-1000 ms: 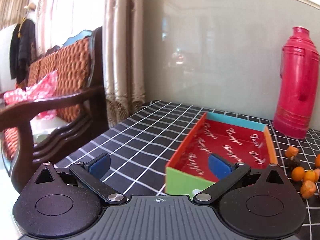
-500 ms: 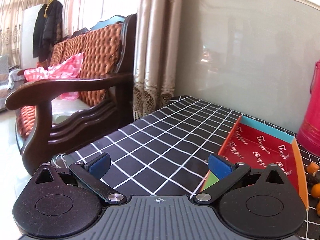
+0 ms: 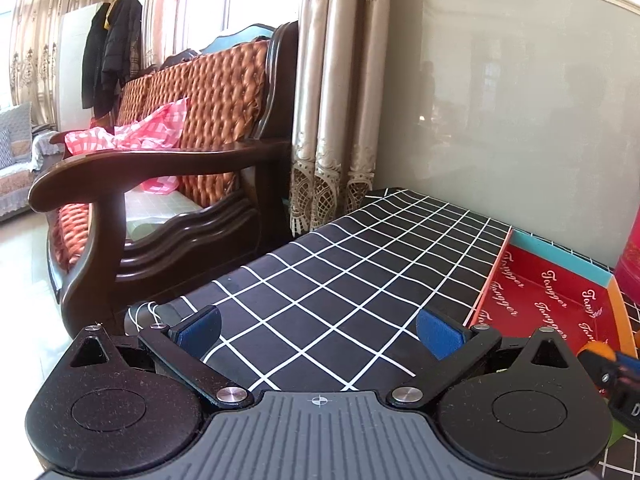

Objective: Organize fruits
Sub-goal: 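Carry a small orange with the right tool into the box, then move the left tool to the orange carrot piece and grasp it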

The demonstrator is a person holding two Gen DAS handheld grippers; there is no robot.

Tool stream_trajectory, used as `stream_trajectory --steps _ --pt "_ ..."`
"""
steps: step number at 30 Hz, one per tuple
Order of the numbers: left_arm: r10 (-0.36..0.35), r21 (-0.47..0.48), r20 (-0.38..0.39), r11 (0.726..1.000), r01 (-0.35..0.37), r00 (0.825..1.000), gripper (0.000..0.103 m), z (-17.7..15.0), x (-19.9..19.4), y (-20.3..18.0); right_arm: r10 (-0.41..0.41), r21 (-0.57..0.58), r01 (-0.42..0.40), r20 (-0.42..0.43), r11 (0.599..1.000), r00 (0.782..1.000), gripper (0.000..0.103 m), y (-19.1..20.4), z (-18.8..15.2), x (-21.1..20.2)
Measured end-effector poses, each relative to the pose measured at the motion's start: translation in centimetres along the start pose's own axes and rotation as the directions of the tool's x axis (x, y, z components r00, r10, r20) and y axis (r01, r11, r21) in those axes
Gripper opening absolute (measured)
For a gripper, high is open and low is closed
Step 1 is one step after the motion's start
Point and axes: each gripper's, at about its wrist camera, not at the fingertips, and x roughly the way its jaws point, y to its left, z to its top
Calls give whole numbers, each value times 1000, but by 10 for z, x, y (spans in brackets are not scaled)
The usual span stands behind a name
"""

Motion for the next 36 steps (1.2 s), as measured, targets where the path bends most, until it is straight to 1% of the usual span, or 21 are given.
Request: stream_trajectory --steps 1,2,3,4,5,7,10,13,15,16,17,18,20,21,22,23,27,28,32,34,36 --pt "0 1 -1 1000 0 1000 103 0 0 0 4 9 -4 10 1000 1000 38 -2 1 -3" --pt "1 1 -2 1000 -1 1000 103 0 1 -1 11 22 -12 27 1000 1000 49 -3 2 -7" --pt "-1 2 -4 1000 1 1000 103 0 1 -1 8 36 -10 48 999 999 68 -6 4 -13" --pt "-4 2 -5 1000 4 1000 103 0 1 -2 -3 49 -1 74 999 997 76 -8 3 -18" --pt "-7 4 -5 1000 7 1000 103 0 1 -3 -11 57 6 95 998 995 78 -11 4 -23" --pt "-13 12 2 1000 13 1000 103 -1 -2 -6 -26 76 16 132 997 991 77 -19 5 -35" --pt "-33 43 32 999 32 999 103 -2 -9 -18 -97 116 76 181 990 979 80 -35 5 -53" --pt "-82 83 70 994 76 994 103 -5 -21 -34 -202 166 169 205 971 958 83 -55 1 -70" --pt "-119 118 94 987 108 988 103 -7 -30 -47 -297 209 254 209 944 932 84 -70 -1 -81" --pt "-140 134 104 983 126 985 103 -8 -34 -53 -357 230 309 207 923 911 85 -78 -3 -86" --pt "-166 151 113 977 148 980 103 -9 -39 -60 -427 253 374 203 892 881 94 -85 -5 -93" --pt "-196 167 121 970 174 973 103 -10 -44 -68 -499 274 441 199 854 843 97 -91 -7 -99" --pt "-253 201 138 954 223 957 103 -13 -54 -83 -625 309 560 175 769 761 97 -105 -12 -111" --pt "-284 222 143 943 249 948 103 -15 -58 -92 -669 327 600 159 730 726 97 -112 -15 -116" --pt "-315 246 146 930 274 938 103 -18 -64 -102 -711 349 638 139 687 689 97 -120 -17 -122" --pt "-346 270 145 915 300 927 103 -22 -68 -112 -743 366 666 119 650 659 97 -128 -19 -125" --pt "-453 350 112 851 392 884 103 -39 -82 -150 -826 400 744 58 535 561 97 -152 -30 -143" --pt "-475 369 98 833 412 874 103 -44 -85 -159 -832 406 750 51 522 552 97 -157 -32 -147" --pt "-540 433 30 765 476 841 102 -65 -94 -197 -827 434 736 42 520 560 97 -172 -40 -160" --pt "-551 467 3 739 486 835 102 -75 -96 -215 -822 437 728 45 527 568 97 -174 -44 -165" --pt "-558 479 -23 722 500 829 101 -82 -96 -229 -816 436 723 50 536 575 97 -179 -49 -169"
